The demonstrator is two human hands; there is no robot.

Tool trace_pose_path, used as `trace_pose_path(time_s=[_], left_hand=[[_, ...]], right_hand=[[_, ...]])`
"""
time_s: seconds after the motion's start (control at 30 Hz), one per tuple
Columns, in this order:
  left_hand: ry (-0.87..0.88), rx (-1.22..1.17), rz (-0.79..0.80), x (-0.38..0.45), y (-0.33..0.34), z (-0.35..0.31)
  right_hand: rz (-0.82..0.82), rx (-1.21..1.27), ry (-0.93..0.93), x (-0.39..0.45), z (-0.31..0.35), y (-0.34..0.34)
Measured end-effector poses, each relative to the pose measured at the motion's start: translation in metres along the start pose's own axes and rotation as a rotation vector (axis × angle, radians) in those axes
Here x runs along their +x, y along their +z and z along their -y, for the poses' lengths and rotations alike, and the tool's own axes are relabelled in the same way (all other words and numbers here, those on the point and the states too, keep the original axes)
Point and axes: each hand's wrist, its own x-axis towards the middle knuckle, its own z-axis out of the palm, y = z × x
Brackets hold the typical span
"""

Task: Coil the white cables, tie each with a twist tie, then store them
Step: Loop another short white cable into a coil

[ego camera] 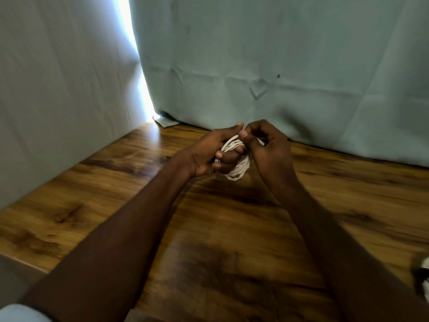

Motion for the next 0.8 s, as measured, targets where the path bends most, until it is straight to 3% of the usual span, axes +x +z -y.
trace_pose_path(time_s=[0.23, 0.4, 0.53, 0.73, 0.8], left_hand=[[0.005, -0.254, -0.098, 0.014, 0.021, 0.004], [0.045, -0.247, -0.132, 0.025, 0.036, 0.007], [0.191, -0.132, -0.187, 0.028, 0.031, 0.009], [0.168, -0.136, 0.000, 0.018, 0.008, 0.010], [0.169, -0.071, -0.032, 0.017, 0.011, 0.011]], right_hand=[[-0.097, 0.107, 0.114, 0.000, -0.006, 0.010], [-0.213, 0.190, 0.225, 0.005, -0.013, 0.005], [-0.266, 0.286, 0.143, 0.009, -0.013, 0.002], [-0.248, 0.435, 0.231, 0.014, -0.018, -0.001], [-0.253, 0.448, 0.251, 0.017, -0.024, -0.003]])
